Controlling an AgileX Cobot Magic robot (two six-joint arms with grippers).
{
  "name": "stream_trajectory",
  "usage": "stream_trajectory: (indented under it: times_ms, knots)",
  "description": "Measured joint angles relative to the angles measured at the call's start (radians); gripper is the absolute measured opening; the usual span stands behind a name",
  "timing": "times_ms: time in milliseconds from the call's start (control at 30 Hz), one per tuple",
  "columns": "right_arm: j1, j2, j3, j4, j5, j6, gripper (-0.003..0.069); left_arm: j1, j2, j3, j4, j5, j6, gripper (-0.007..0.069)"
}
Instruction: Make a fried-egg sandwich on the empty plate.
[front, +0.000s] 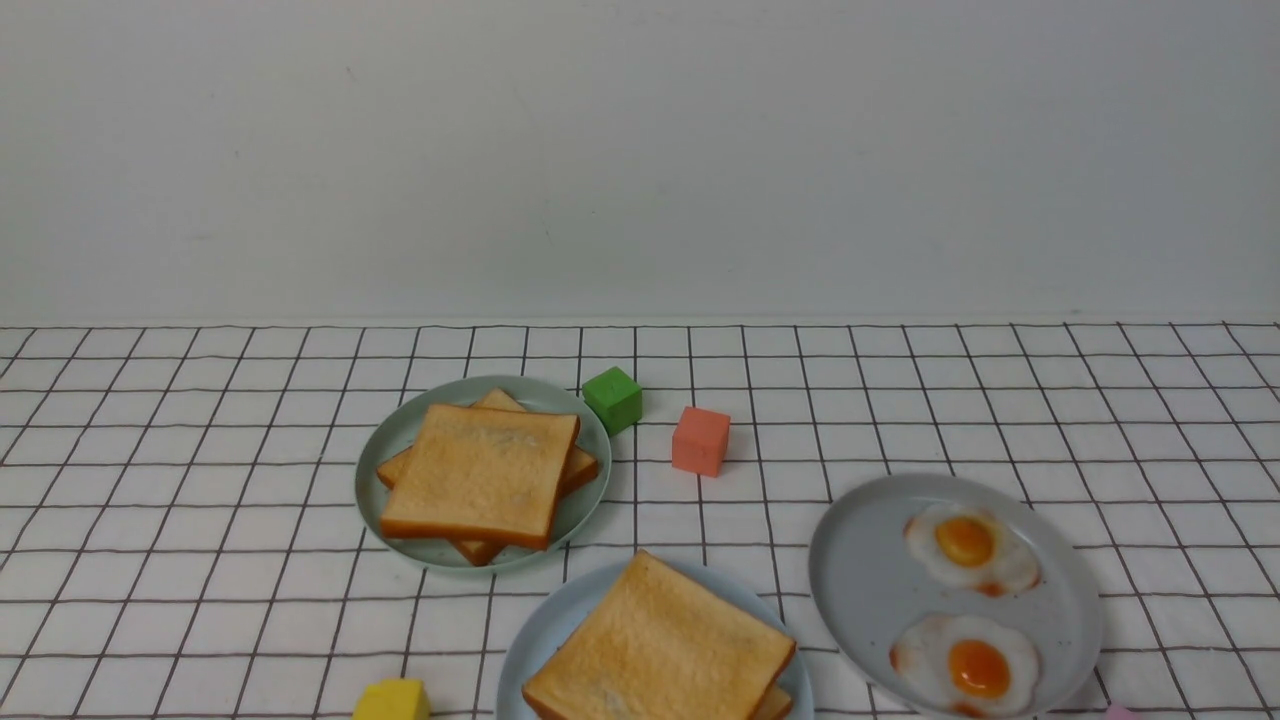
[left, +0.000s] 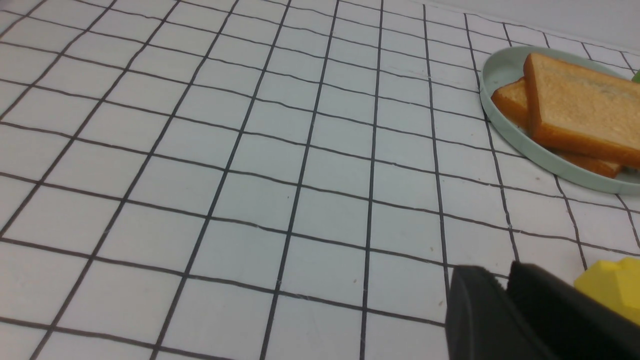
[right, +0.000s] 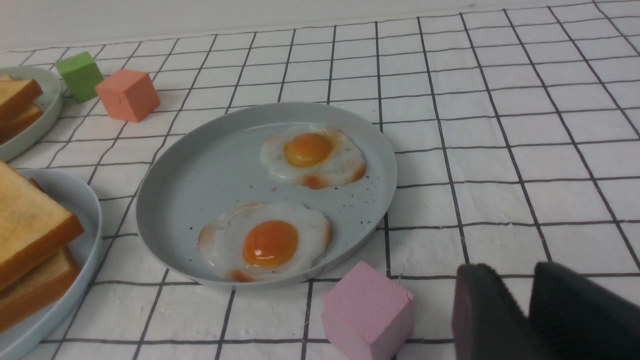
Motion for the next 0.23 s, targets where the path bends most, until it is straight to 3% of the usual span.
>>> stream_trajectory:
  times_ms: [233]
  knots:
    - [0.0,0.0,0.0,0.0,0.0,0.0,0.0188,0.0,0.0,0.0,0.0,0.0,0.0,0.0108]
